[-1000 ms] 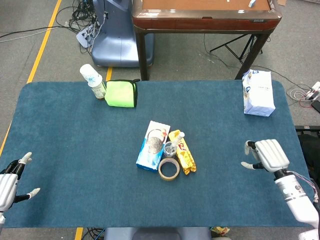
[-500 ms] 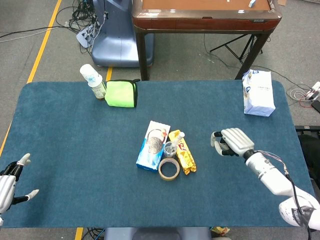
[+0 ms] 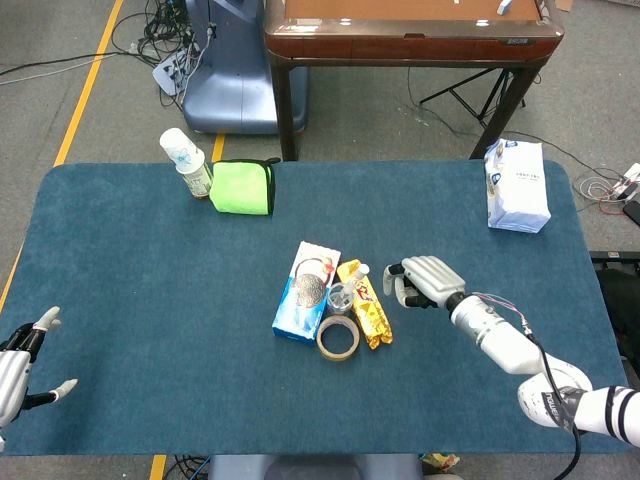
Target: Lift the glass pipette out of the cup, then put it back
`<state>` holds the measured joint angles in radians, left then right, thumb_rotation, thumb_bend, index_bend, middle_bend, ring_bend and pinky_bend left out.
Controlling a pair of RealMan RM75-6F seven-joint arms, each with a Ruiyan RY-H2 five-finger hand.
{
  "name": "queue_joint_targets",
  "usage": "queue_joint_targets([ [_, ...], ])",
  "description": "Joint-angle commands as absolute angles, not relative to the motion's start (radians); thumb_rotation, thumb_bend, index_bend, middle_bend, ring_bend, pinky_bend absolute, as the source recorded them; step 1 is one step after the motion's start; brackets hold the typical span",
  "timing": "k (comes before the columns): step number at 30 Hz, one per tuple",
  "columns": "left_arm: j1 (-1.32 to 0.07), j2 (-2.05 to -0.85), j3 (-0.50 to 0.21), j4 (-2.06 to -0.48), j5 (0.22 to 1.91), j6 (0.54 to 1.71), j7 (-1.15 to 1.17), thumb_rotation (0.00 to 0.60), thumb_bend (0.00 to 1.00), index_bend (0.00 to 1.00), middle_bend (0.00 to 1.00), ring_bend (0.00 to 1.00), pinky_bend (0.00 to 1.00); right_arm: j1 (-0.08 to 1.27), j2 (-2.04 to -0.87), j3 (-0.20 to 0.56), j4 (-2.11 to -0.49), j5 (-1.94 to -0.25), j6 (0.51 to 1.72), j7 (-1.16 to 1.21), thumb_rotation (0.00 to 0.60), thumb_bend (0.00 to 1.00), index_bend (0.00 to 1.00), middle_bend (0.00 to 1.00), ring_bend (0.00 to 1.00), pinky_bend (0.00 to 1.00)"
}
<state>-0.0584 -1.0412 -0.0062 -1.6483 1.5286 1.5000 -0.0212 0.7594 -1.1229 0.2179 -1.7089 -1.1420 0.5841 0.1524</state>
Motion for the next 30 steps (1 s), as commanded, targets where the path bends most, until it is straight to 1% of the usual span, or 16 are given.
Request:
queue_joint_targets([
  [1, -0.058, -1.039, -0.006, -1.649, 1.531, 1.502, -0.026, 0.600, 0.09, 0.05, 0.24, 0.19, 0.38, 0.780, -1.142, 0.216, -1.698, -1.120, 0.573, 0.139, 0.600, 0.91, 0.53, 1.00, 0.95, 1.00],
  [5, -0.056, -1.036, -0.006, -1.648, 1.534, 1.506, -0.034, 0.600, 0.09, 0.05, 0.24, 0.19, 0.38, 0.806, -1.167, 0.210, -1.689, -1.091, 0.567, 0.118, 0.600, 0.91, 0.53, 1.00, 0.95, 1.00],
  [17, -0.053, -1.027, -0.004, -1.651, 1.540, 1.510, -0.054, 0.600, 0.09, 0.05, 0.24, 0.19, 0.38, 0.843, -1.224, 0.193, -1.676, -1.048, 0.603, 0.067, 0.600, 0.91, 0.53, 1.00, 0.95, 1.00],
  [30, -0.047, -1.014, -0.005, -1.652, 1.540, 1.516, -0.087, 0.600, 0.09, 0.05, 0.25, 0.19, 0.38, 0.882, -1.283, 0.198, -1.646, -1.002, 0.637, 0.027, 0.600, 0.91, 0.47, 1.00, 0.95, 1.00],
])
